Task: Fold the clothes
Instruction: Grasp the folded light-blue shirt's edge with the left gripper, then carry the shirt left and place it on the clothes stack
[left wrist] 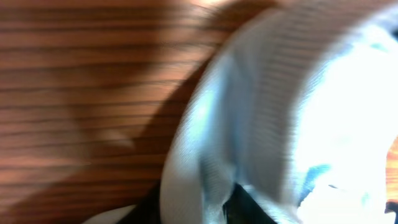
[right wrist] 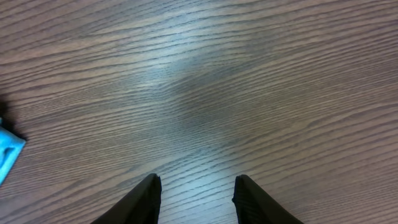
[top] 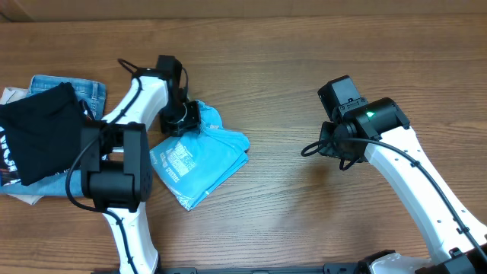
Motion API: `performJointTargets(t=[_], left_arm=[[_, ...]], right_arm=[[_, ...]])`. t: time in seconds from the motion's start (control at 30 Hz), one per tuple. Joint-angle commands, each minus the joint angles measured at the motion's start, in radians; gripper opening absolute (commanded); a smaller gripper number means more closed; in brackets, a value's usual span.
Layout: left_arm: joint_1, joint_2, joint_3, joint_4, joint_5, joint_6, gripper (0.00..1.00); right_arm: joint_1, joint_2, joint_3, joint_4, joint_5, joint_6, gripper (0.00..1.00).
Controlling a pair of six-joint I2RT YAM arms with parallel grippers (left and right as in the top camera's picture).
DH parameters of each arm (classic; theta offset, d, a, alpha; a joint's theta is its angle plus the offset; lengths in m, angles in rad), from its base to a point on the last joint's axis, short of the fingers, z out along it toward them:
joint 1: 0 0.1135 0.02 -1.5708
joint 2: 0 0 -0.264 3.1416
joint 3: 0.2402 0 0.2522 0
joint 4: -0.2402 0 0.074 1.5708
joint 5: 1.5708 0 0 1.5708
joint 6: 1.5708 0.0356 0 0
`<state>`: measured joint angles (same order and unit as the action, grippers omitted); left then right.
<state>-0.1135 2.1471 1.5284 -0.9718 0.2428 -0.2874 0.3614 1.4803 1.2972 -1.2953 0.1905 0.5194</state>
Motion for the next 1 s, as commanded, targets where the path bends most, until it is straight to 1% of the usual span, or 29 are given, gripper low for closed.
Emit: performJointTargets(t=[0.0, 0.07, 0.17, 0.3, 0.37, 0.53, 0.63, 0.8, 0.97], left_arm=[[-0.034, 0.037, -0.046, 0.002, 0.021, 0.086, 0.04], [-0.038, 0.037, -0.046, -0.002, 0.021, 0.113, 0.04], [-0.027, 0.032, -0.033, -0.016, 0.000, 0.116, 0.04], [0.026, -0.004, 0.024, -0.071, -0.101, 0.056, 0.04], [0.060, -0.042, 0.057, -0.099, -0.159, 0.020, 0.04], [0.136, -0.163, 0.093, -0.124, -0.183, 0.017, 0.04], [0.169, -0.240, 0.093, -0.135, -0.234, -0.002, 0.04], [0.219, -0.339, 0.093, -0.161, -0.359, -0.005, 0.04], [0.266, -0.415, 0.102, -0.162, -0.395, 0.011, 0.04]], right_arm=[[-0.004, -0.006, 0.019, 0.004, 0.012, -0.002, 0.43], [-0.004, -0.006, 0.019, 0.004, 0.011, -0.002, 0.43], [-0.004, -0.006, 0.019, 0.003, 0.011, -0.002, 0.42], [-0.004, -0.006, 0.019, 0.003, 0.011, -0.002, 0.42], [-0.004, -0.006, 0.019, 0.003, 0.012, -0.002, 0.42], [-0.004, -0.006, 0.019, 0.004, 0.019, -0.002, 0.42], [-0.004, -0.006, 0.019, 0.004, 0.019, -0.002, 0.42], [-0.004, -0.006, 0.019, 0.003, 0.019, -0.002, 0.42], [-0.004, -0.006, 0.019, 0.004, 0.019, -0.002, 0.42]])
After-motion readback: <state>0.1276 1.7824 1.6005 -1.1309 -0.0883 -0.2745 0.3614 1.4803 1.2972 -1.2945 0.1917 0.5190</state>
